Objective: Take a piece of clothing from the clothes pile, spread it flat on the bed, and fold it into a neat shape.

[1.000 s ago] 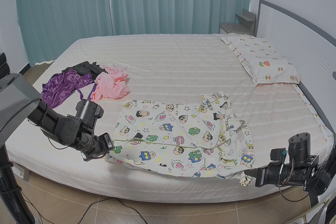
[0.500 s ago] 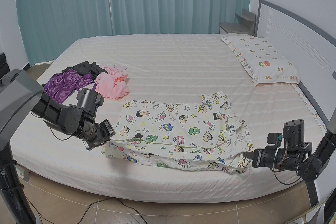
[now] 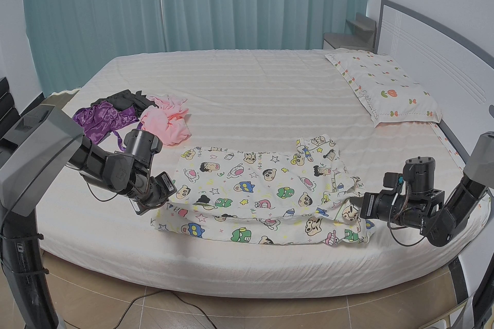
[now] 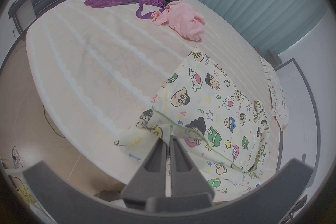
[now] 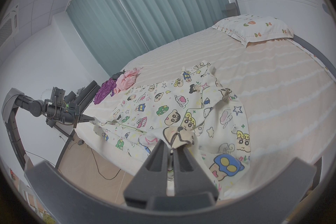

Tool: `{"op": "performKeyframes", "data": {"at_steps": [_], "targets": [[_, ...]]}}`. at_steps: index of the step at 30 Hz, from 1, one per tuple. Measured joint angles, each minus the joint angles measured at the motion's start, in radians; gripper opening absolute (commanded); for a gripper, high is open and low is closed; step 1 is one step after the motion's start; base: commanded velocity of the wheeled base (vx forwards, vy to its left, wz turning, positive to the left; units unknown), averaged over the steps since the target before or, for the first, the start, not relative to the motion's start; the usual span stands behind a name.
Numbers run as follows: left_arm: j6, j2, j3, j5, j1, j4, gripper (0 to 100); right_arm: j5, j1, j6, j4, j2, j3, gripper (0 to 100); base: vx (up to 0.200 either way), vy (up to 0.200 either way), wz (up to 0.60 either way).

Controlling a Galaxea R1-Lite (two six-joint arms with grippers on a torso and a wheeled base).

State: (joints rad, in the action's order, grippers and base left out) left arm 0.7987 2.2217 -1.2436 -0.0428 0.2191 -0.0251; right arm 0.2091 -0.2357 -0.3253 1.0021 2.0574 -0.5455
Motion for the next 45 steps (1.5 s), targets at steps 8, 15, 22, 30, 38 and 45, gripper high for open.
{"op": "performKeyframes", "data": {"at_steps": [8,15,22,30,38,45], "targets": [[0.068,0.064,-0.094,-0.005,0.000,0.004,0,-0.005,0.011,0.000,0.002,0.067,-0.072,0,0.000,0.000,0.00],[0.072,0.098,-0.127,-0.006,0.001,0.006,0,-0.013,0.031,0.000,0.001,0.115,-0.130,0,0.000,0.000,0.00],[0.098,0.129,-0.159,-0.007,0.002,0.003,0,-0.014,0.045,0.000,0.001,0.160,-0.176,0,0.000,0.000,0.00],[0.139,0.167,-0.213,-0.008,0.001,0.000,100,-0.015,0.052,-0.006,0.004,0.199,-0.207,100,0.000,0.000,0.00],[0.173,0.176,-0.220,-0.006,-0.026,0.001,100,-0.028,0.089,-0.074,0.065,0.201,-0.193,100,0.000,0.000,0.00],[0.210,0.110,-0.187,0.047,-0.069,0.001,100,-0.062,0.123,-0.217,0.187,0.164,-0.106,100,0.000,0.000,0.00]]}}
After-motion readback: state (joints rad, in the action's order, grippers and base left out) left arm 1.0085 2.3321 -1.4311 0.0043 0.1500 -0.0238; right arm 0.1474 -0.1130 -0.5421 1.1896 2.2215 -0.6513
